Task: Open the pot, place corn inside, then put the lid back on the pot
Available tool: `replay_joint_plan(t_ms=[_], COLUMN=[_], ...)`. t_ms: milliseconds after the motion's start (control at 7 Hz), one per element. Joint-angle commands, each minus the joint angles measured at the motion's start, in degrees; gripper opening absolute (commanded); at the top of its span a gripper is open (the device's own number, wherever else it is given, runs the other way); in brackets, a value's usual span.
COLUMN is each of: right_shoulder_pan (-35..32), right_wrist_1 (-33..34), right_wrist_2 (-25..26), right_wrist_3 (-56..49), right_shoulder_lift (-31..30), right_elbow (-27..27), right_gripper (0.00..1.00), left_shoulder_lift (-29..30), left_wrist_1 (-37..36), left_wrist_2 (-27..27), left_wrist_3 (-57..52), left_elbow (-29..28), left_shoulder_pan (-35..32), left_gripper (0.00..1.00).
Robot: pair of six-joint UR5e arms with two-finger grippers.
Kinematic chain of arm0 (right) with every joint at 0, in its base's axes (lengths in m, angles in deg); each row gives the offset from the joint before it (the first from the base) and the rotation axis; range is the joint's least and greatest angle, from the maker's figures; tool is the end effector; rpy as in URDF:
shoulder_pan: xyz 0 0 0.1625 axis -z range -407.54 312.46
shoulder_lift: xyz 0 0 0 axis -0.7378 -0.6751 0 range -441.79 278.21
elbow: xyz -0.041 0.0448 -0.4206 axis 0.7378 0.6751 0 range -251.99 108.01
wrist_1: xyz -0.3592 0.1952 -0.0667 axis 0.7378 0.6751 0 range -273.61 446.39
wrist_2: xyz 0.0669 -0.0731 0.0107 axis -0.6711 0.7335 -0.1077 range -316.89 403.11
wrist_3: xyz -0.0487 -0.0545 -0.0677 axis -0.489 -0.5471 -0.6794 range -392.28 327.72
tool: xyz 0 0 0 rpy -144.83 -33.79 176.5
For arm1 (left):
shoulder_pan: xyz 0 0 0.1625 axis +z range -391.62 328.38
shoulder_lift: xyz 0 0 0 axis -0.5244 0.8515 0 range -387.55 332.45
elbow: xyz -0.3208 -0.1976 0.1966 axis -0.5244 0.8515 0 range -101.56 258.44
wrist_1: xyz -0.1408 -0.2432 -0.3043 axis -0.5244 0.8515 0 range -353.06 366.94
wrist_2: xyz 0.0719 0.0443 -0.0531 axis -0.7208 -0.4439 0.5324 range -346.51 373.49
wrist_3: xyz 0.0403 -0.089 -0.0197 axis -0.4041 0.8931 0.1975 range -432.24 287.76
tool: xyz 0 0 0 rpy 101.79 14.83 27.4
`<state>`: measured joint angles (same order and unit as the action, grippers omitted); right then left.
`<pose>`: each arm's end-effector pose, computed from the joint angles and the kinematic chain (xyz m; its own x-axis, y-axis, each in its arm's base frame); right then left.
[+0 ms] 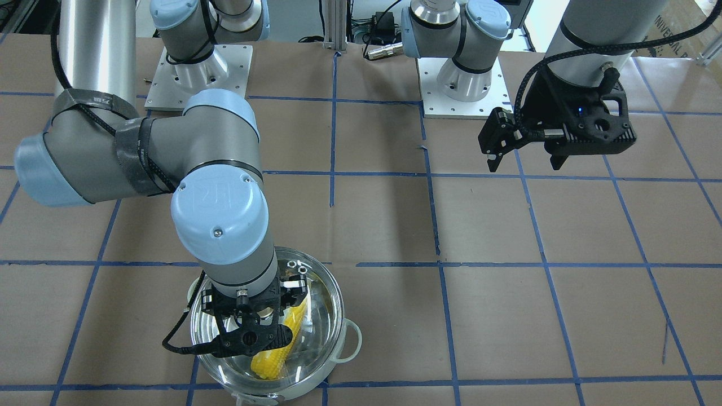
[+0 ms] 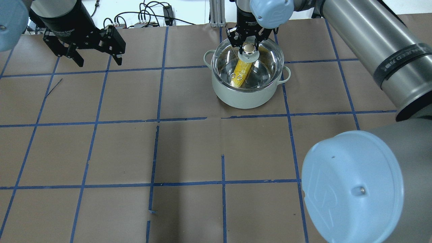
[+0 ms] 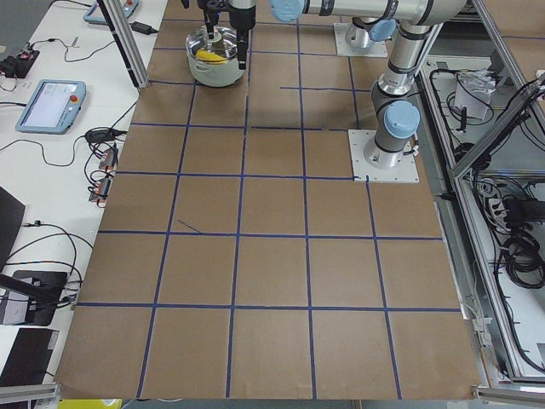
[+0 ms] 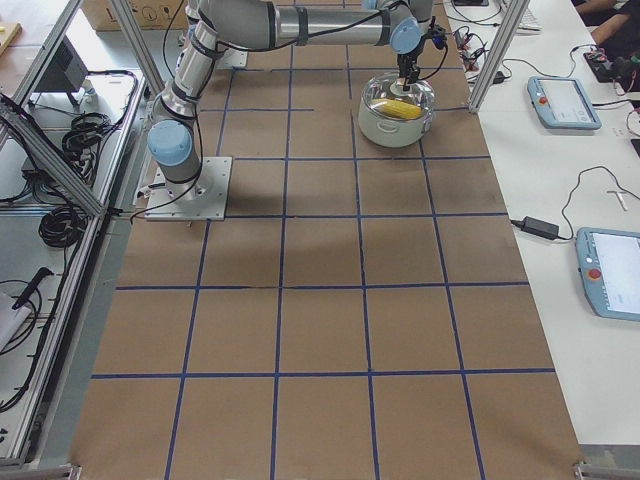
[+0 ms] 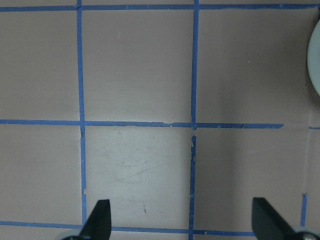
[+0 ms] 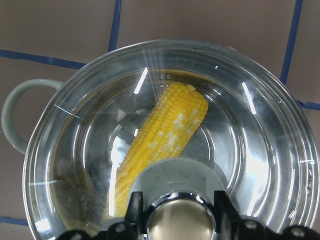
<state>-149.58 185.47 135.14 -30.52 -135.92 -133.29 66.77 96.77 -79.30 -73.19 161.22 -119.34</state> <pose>0.2814 -0.6977 0.3619 -0.9836 -0.1773 0.0344 -0.1784 0.9833 -0.0346 -0.1072 -0.5334 0.5120 -0.9984 -0.0259 -0.0496 -0.0233 0.9983 -0.0528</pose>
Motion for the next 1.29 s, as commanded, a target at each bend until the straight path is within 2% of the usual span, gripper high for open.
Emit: replay_joint_plan(t_ms=[0, 143, 714, 857, 1143], right_shoulder_pan=[0.0, 0.0, 1.31, 2.1, 3.77], right_wrist_1=[0.06, 0.06, 1.29, 4.16, 4.89], right_wrist_2=[-0.1, -0.1, -0.1, -0.19, -0.62], right_wrist_3=[0.0, 0.09, 0.0, -0.09, -0.44], right_shoulder_lift=[0.08, 0.08, 0.17, 0.34, 0.08], right_elbow=[0.04, 0.04, 1.35, 1.27, 1.44], right_gripper=[0.78, 0.82, 0.88, 0.88, 0.91], left_shoulder_lift=[0.24, 0.07, 0.24, -0.02, -0.63], left_wrist_1=[-0.62, -0.62, -0.44, -0.62, -0.62], left_wrist_2=[0.07, 0.07, -0.02, -0.02, 0.07], left_wrist_3=[0.24, 0.16, 0.51, 0.51, 0.42], left_elbow=[0.37, 0.37, 0.46, 0.89, 1.69], left_shoulder_pan=[-0.09, -0.09, -0.35, -0.35, -0.44], left_gripper=[1.0, 1.0, 1.0, 1.0, 1.0])
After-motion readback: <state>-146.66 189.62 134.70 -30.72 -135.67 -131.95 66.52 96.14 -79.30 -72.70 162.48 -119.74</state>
